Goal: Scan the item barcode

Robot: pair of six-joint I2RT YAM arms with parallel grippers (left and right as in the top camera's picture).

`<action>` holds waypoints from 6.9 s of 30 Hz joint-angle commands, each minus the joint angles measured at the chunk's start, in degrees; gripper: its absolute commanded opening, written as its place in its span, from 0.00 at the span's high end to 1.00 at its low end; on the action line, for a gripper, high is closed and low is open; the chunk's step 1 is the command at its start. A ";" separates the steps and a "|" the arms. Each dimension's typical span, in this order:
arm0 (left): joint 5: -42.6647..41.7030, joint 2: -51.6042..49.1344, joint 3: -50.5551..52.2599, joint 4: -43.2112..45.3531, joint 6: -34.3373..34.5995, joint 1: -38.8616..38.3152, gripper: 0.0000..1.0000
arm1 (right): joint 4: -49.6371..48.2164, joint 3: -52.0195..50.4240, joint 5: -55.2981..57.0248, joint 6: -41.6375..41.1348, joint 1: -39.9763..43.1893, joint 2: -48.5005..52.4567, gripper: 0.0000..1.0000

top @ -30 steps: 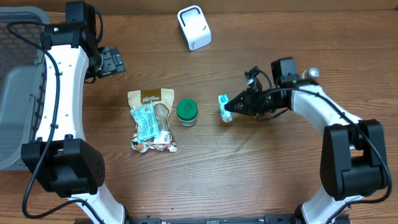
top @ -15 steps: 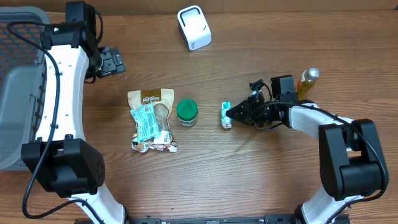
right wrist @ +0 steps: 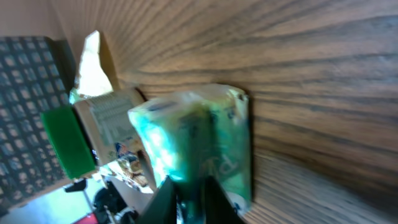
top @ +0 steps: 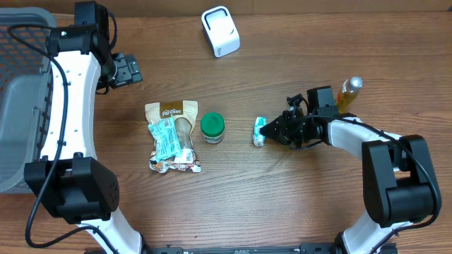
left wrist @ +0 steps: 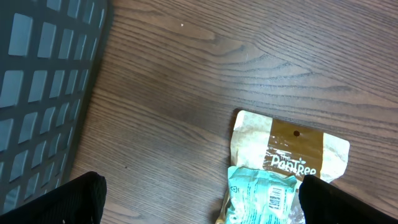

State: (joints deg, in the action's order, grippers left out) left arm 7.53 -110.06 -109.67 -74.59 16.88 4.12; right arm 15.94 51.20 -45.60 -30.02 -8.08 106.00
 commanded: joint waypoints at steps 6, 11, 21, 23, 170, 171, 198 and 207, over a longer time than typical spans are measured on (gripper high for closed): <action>-0.09 0.28 -1.05 0.04 -0.59 -0.44 0.01 | 0.70 0.76 1.44 -0.22 -0.09 -1.36 0.70; -0.09 0.28 -1.05 0.04 -0.61 -0.44 0.01 | 1.55 2.62 1.53 -0.22 -0.09 -3.56 0.60; -0.09 0.28 -1.05 0.04 -0.59 -0.44 0.00 | 14.21 10.34 16.17 0.02 -0.31 -13.31 0.53; -0.09 0.28 -1.05 0.04 -0.61 -0.44 0.00 | 19.52 14.16 20.76 0.09 -0.79 -14.08 0.52; -0.09 0.28 -1.05 0.04 -0.61 -0.44 0.00 | 32.59 47.30 49.42 0.26 -37.92 6.23 0.12; -0.09 0.28 -1.05 0.07 -0.61 -0.44 0.01 | 32.81 47.30 50.97 -1.77 -37.81 6.27 0.18; -0.09 0.28 -1.05 0.04 -0.59 -0.44 0.00 | 38.36 47.28 51.19 -40.83 -37.62 13.62 0.00; -0.09 0.28 -1.05 0.04 -0.61 -0.44 0.01 | 37.94 47.28 55.54 -48.22 -37.62 13.66 0.00</action>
State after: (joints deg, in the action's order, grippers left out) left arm 7.53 -110.06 -109.67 -74.56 16.91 4.12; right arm 54.50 98.30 7.31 -74.56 -45.43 119.28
